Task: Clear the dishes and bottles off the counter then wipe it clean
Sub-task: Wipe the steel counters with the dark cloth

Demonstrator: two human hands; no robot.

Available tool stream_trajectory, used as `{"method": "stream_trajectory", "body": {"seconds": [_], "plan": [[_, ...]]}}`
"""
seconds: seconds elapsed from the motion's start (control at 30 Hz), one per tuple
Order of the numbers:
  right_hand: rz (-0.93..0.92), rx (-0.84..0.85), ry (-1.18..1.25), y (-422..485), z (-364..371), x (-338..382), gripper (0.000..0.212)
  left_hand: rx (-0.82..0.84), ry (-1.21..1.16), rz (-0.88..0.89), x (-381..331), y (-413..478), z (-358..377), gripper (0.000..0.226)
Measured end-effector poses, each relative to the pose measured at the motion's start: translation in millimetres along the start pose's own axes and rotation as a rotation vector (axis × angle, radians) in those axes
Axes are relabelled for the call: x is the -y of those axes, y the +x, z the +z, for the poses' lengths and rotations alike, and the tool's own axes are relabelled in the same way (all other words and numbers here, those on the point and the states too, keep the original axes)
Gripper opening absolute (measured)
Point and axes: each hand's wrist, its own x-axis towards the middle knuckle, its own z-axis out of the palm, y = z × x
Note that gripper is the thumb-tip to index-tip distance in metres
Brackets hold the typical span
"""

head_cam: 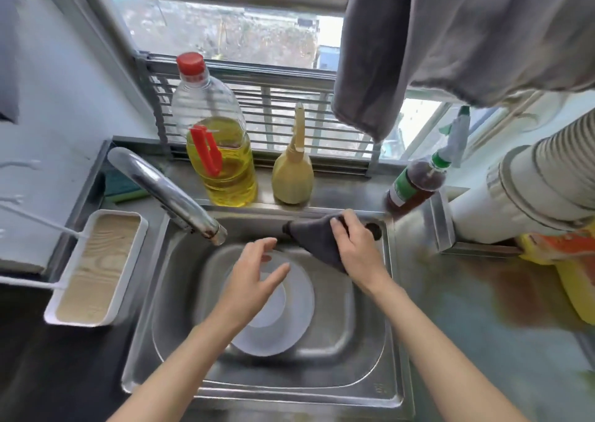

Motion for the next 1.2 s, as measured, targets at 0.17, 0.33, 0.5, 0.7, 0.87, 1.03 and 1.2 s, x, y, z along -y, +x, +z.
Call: {"method": "stream_trajectory", "body": {"seconds": [0.17,0.33,0.5,0.7,0.87,1.03,1.2], "plan": [[-0.039,0.135,0.156,-67,14,41,0.027,0.084,-0.072,0.015,-26,-22,-18,0.042],[0.050,0.067,0.357,-119,28,67,0.021,0.286,-0.215,0.050,-29,-74,-30,0.035],[0.260,0.233,0.486,-167,30,80,0.032,0.247,-0.207,0.181,-19,-118,-32,0.033],[0.379,0.160,0.801,-242,29,68,0.041,0.180,-0.468,0.054,-9,-144,-40,0.025],[0.356,-0.244,0.796,-296,34,69,0.039,0.088,-0.122,0.150,-1,-179,-9,0.012],[0.344,-0.360,0.697,-331,26,75,0.046,0.464,-0.339,0.108,-37,-228,25,0.015],[0.358,-0.452,0.677,-344,2,60,0.019,0.618,-0.597,-0.109,-62,-240,54,0.036]]}}
